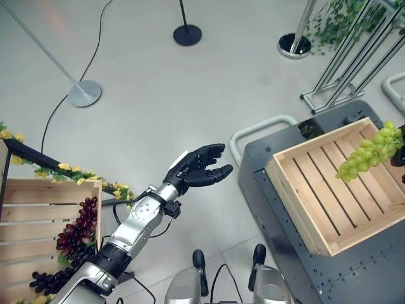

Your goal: Pick up the fruits from the basket on one side to the basket on the other side

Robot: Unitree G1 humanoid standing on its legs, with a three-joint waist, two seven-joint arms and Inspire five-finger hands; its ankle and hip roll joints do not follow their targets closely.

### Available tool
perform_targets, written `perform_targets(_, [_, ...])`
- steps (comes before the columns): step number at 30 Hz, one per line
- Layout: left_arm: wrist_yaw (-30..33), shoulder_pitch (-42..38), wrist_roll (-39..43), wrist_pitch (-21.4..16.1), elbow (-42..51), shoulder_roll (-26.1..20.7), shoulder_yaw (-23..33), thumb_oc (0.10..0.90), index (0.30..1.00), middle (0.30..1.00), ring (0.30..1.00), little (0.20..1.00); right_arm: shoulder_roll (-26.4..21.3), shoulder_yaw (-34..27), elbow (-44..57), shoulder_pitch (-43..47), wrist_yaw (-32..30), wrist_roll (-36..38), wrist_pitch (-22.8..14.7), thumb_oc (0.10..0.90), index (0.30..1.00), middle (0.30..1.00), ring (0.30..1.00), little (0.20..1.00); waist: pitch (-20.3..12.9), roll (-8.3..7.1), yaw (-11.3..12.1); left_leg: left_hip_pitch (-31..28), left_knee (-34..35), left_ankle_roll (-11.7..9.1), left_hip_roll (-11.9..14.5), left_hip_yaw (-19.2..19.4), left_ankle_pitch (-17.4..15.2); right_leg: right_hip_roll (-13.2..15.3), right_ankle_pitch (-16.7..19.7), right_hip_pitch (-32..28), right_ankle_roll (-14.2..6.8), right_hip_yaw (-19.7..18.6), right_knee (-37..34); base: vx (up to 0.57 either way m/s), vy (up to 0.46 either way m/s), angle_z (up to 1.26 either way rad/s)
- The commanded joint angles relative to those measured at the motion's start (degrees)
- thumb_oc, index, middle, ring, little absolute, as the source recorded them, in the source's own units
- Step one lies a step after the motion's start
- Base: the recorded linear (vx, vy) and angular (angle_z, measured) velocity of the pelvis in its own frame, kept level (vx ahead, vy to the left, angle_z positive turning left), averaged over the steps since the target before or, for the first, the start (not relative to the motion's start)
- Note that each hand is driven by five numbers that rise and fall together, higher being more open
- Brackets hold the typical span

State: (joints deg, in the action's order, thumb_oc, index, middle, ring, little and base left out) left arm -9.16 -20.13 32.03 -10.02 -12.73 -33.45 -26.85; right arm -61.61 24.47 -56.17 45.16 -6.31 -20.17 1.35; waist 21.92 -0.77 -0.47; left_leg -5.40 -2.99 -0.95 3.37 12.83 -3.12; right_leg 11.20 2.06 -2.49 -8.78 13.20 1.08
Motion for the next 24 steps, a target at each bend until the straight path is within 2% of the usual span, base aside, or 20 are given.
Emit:
perform_targets(1, [-3.8, 0.0, -1.1, -3.6, 3.0, -0.4, -5.3, 0.800, 0.900, 0.900, 0.900, 0.900, -5.9, 5.0, 2.7, 2.4, -5.4, -3.7, -1.3, 0.400, 0.300, 0.300, 0.300, 0.300, -13.7, -2.28, 0.5, 1.4, 1.5, -2.1, 1.9, 0.3, 3.2, -2.3, 1.1, 0.5, 2.4, -1.8, 1.2, 0.07, 0.044, 0.09])
perform_targets(6, [-8.8, -2.0, 4.7, -1.9, 3.4, -0.7, -6.1, 0.800, 0.900, 0.900, 0.900, 0.900, -5.7, 7.6, 5.3, 5.7, -5.5, -3.5, -2.7, 0.400, 0.300, 0.300, 0.300, 0.300, -15.4, -1.89, 0.5, -0.6, 5.6, -3.0, 2.3, 0.1, 4.9, -2.4, 2.6, -1.4, 2.0, -0.9, -2.4, 0.02, 0.020, 0.01])
perform_targets(13, [-8.2, -9.2, 7.4, -0.3, 3.0, -0.3, -6.5, 0.800, 0.900, 0.900, 0.900, 0.900, -3.7, 13.0, 11.2, 12.4, -4.8, -2.7, -1.8, 0.400, 0.300, 0.300, 0.300, 0.300, -17.1, -1.81, 1.5, -0.6, 8.0, -3.7, 2.2, -1.8, 5.8, -2.2, 3.3, -2.9, 1.4, 1.1, -5.1, -0.01, 0.003, 0.09])
perform_targets(20, [-7.0, -11.4, 7.4, 1.0, 2.3, 2.3, -4.5, 0.800, 0.900, 0.900, 0.900, 0.900, -0.9, 13.5, 18.9, 11.9, -3.0, -5.2, -0.1, 0.400, 0.300, 0.300, 0.300, 0.300, -17.5, -2.39, 2.7, -1.3, 7.9, -3.4, 1.8, -3.3, 5.2, -1.7, 2.3, -4.6, 1.3, 2.8, -4.9, 0.01, -0.011, 0.15])
perform_targets(24, [-5.9, -11.2, 8.7, 2.6, 3.1, 3.6, -3.1, 0.800, 0.900, 0.900, 0.900, 0.900, 1.8, 13.9, 22.8, 10.7, -0.5, -8.9, 0.3, 0.400, 0.300, 0.300, 0.300, 0.300, -17.8, -2.69, 3.7, -2.1, 8.0, -3.1, 1.5, -4.2, 4.8, -1.4, 1.9, -5.8, 1.2, 3.6, -5.1, 0.02, -0.002, 0.13])
